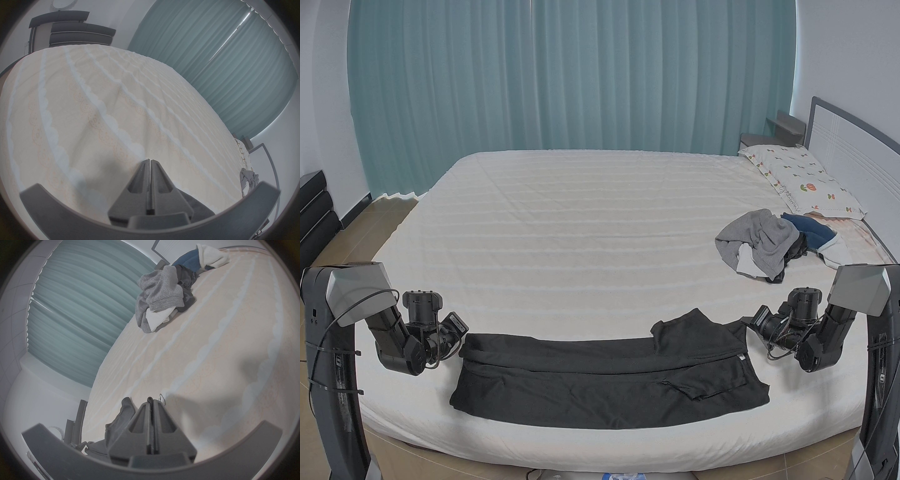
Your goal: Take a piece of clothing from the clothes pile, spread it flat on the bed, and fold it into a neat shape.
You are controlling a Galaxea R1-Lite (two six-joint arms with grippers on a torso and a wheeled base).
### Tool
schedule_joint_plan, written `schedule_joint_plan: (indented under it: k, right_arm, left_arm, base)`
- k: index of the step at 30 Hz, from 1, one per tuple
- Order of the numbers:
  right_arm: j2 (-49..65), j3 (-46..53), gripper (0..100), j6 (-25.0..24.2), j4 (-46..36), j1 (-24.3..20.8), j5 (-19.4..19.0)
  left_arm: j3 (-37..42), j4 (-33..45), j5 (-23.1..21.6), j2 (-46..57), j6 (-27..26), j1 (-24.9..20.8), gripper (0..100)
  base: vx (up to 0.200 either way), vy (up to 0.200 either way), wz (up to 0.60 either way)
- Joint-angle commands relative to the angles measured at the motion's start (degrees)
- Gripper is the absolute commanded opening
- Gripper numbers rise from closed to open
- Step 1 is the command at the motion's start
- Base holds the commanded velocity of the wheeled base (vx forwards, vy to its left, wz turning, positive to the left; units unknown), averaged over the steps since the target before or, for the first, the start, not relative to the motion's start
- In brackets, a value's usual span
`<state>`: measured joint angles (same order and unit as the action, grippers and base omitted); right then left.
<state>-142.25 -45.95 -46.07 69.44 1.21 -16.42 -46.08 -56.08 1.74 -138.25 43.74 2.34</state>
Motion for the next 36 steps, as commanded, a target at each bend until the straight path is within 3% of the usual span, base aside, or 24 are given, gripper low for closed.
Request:
schedule_joint_plan:
  k: [1,9,18,21,36]
  right_arm:
    - [0.0,0.4,100,0.0,0.4,0.1,-0.2]
    - [5.6,5.4,100,-0.1,2.7,-0.2,-0.7]
    - [8.7,7.3,100,3.1,1.5,-5.7,-0.9]
    - [9.4,5.6,100,6.4,-3.0,-7.5,-0.9]
    - [2.7,-7.8,100,9.1,-13.3,-9.6,-0.1]
  left_arm:
    - [-0.1,-0.1,0.0,-0.1,0.0,0.0,0]
    - [0.0,-0.1,0.0,-0.2,-0.3,0.0,0]
    - [0.1,-0.1,0.0,-0.2,-0.3,0.0,0]
    - [0.1,-0.1,0.0,-0.2,-0.3,0.0,0]
    - [0.2,-0.1,0.0,-0.2,-0.5,-0.1,0]
  base:
    - [0.000,0.000,0.00]
    - [0.000,0.000,0.00]
    - [0.000,0.000,0.00]
    - [0.000,0.000,0.00]
    - [0.000,0.000,0.00]
